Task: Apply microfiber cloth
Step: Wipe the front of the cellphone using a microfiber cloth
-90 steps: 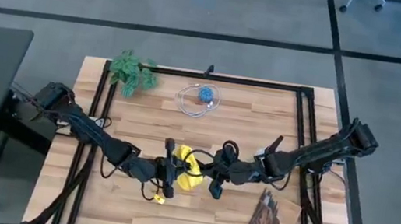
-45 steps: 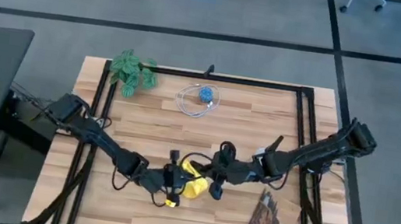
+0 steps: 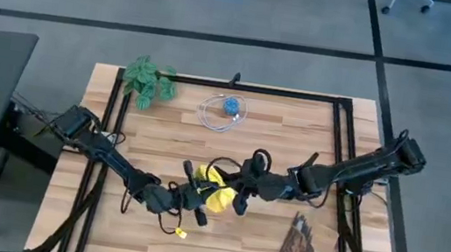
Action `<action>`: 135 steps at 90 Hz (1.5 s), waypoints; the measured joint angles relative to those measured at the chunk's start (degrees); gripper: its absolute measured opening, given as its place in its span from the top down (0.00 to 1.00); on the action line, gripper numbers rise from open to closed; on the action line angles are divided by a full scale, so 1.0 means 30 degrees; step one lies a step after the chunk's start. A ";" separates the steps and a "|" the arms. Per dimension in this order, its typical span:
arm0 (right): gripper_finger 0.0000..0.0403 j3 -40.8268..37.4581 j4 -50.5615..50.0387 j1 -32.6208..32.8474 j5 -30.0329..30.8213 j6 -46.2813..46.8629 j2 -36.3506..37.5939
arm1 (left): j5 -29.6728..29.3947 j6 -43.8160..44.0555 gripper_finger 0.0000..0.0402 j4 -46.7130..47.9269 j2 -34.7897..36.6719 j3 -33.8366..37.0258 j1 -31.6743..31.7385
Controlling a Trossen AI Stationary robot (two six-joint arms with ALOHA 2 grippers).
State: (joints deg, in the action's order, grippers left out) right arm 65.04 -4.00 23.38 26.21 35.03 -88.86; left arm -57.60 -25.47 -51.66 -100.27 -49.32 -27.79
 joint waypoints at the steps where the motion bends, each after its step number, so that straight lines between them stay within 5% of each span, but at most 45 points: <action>1: 0.94 -0.0003 0.0011 0.0000 0.0005 -0.0049 0.0020 | -0.0027 0.0033 1.00 0.0033 0.0000 0.0000 0.0000; 24: 0.94 -0.0160 -0.0477 0.0026 0.0163 -0.1114 0.1000 | 0.0029 0.5787 1.00 0.3717 0.0058 0.0066 0.0000; 41: 0.94 0.0000 -0.0800 0.0081 0.0373 -0.1504 0.1625 | -0.0179 0.6893 1.00 0.4318 0.0029 0.0474 -0.0109; 62: 0.94 0.0029 -0.0902 0.0328 0.0549 -0.1361 0.1728 | -0.0182 0.6015 1.00 0.4317 0.0000 0.0546 -0.0109; 97: 0.94 0.0182 -0.0622 0.0729 0.1276 -0.0133 0.1059 | -0.0443 -0.0241 1.00 0.0714 -0.0095 -0.0672 -0.0109; 118: 0.94 0.0158 -0.0449 0.0758 0.1032 -0.0338 0.1058 | 0.0077 0.0016 1.00 0.1119 -0.0065 -0.1247 -0.0109; 135: 0.94 0.0409 -0.1065 0.0780 0.0712 -0.1550 0.1065 | 0.0261 0.4326 1.00 0.5478 0.0058 -0.1397 -0.0109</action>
State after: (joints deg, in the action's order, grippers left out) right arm 66.26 -7.20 25.71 28.35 30.39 -85.67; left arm -56.82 -12.49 -35.22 -100.10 -53.51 -28.12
